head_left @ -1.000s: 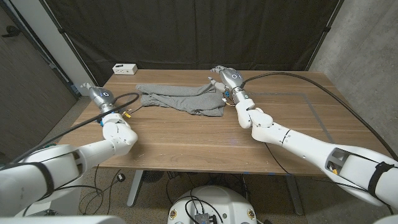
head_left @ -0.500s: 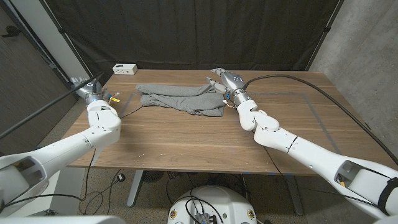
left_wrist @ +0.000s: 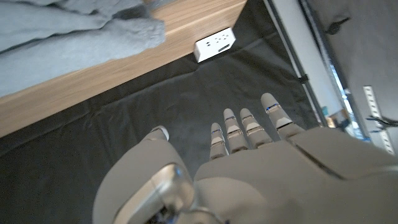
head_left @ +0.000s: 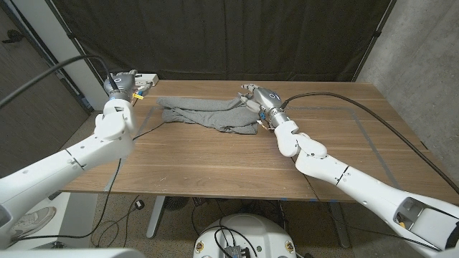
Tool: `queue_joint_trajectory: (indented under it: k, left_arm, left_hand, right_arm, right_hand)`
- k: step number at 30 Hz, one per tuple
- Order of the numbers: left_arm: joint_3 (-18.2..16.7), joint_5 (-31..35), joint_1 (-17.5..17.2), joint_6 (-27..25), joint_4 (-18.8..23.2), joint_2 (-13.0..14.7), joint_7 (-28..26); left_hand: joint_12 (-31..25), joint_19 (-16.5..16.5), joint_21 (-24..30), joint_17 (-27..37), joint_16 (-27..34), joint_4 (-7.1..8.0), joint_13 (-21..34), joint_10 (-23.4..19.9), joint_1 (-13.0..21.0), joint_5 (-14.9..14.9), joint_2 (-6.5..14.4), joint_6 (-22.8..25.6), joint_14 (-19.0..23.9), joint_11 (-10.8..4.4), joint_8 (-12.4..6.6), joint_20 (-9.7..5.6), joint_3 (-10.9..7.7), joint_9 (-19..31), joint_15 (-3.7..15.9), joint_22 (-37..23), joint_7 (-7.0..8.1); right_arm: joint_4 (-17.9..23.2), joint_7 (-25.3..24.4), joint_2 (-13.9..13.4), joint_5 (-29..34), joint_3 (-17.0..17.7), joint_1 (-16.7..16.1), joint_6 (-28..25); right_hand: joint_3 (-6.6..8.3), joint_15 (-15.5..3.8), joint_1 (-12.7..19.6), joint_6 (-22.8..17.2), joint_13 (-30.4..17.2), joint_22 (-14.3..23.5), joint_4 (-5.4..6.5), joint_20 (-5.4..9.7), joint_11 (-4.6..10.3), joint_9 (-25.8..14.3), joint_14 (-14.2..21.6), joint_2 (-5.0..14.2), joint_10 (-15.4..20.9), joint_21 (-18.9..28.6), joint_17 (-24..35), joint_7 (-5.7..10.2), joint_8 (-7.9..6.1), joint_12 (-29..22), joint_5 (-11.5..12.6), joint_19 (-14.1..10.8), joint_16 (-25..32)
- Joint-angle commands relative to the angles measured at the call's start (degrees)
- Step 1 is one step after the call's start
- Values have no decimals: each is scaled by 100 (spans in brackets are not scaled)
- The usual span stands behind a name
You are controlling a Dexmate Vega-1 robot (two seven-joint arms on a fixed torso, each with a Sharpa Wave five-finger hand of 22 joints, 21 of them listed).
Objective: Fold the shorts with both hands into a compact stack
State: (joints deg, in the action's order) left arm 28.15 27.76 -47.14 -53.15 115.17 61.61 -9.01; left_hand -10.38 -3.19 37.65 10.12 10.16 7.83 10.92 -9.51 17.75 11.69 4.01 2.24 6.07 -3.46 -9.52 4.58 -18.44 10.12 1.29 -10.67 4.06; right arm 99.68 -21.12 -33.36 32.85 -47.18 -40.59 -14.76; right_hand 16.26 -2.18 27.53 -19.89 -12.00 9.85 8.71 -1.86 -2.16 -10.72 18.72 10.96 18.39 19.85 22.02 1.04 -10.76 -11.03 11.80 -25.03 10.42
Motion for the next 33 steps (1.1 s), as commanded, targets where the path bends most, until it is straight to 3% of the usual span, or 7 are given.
queue_joint_trajectory:
  k: [1,7,11,15,19,26,33]
  left_arm:
    - [-1353,-1742,-885,1296,511,468,175]
    - [-1358,-2012,-880,1502,331,478,125]
    - [-1122,-1947,-702,1419,274,522,179]
    - [-962,-2006,-531,1392,186,527,314]
    - [-784,-2051,-344,1373,72,517,468]
    - [-360,-1890,16,1373,-185,419,628]
    - [264,-1349,483,1529,-542,244,863]
  left_hand:
    - [18,-12,-60,15,13,-9,-2,234,-81,88,-87,-282,-89,24,4,-55,94,5,-14,1,-8]
    - [-101,80,-99,-6,75,-198,-3,91,41,171,-390,-165,44,-82,-110,-54,215,4,64,14,-8]
    - [-196,191,-122,-11,125,-374,-1,-137,244,264,-525,86,240,-92,-195,55,241,6,118,11,46]
    - [-227,238,-127,-11,131,-434,0,-232,310,290,-592,145,291,-95,-203,57,262,6,126,10,65]
    - [-304,358,-149,-8,176,-556,-1,-520,459,377,-749,449,540,-102,-258,30,338,8,109,3,19]
    - [-378,507,-174,-10,134,-680,-8,-882,620,479,-972,828,581,-103,-305,56,470,7,125,2,58]
    - [-359,695,-193,-14,116,-892,-8,-1022,974,619,-1155,1131,635,-288,-322,118,556,14,194,3,308]
  right_arm:
    - [146,456,-55,17,-28,-167,300]
    - [25,499,53,-85,-19,-221,430]
    - [-44,705,75,-28,-108,-143,453]
    - [-160,722,169,-15,-141,-111,467]
    - [-278,730,228,44,-203,-61,496]
    - [-407,762,311,313,-350,52,346]
    - [-571,864,374,546,-538,202,334]
  right_hand:
    - [136,-19,-116,151,17,13,7,16,88,-13,-244,-6,-163,-170,-144,15,30,41,30,294,-44]
    - [283,3,-118,235,34,14,-28,54,69,-12,-454,5,-252,-332,-284,47,28,41,29,557,-56]
    - [357,28,-85,306,39,16,-77,76,70,-12,-522,-11,-297,-371,-355,54,39,41,28,590,-51]
    - [450,-10,-60,362,45,17,-113,133,99,-12,-626,-7,-380,-453,-439,71,36,47,22,709,-46]
    - [496,-4,-78,370,48,17,-105,127,122,-12,-697,-6,-429,-509,-485,76,25,48,12,795,-42]
    - [529,-7,-166,328,55,17,-65,34,105,-10,-818,-45,-435,-638,-564,136,-7,23,-16,1021,-30]
    - [557,-40,-183,223,59,17,-76,21,109,-9,-815,-62,-399,-657,-615,190,-46,0,-22,1022,-10]
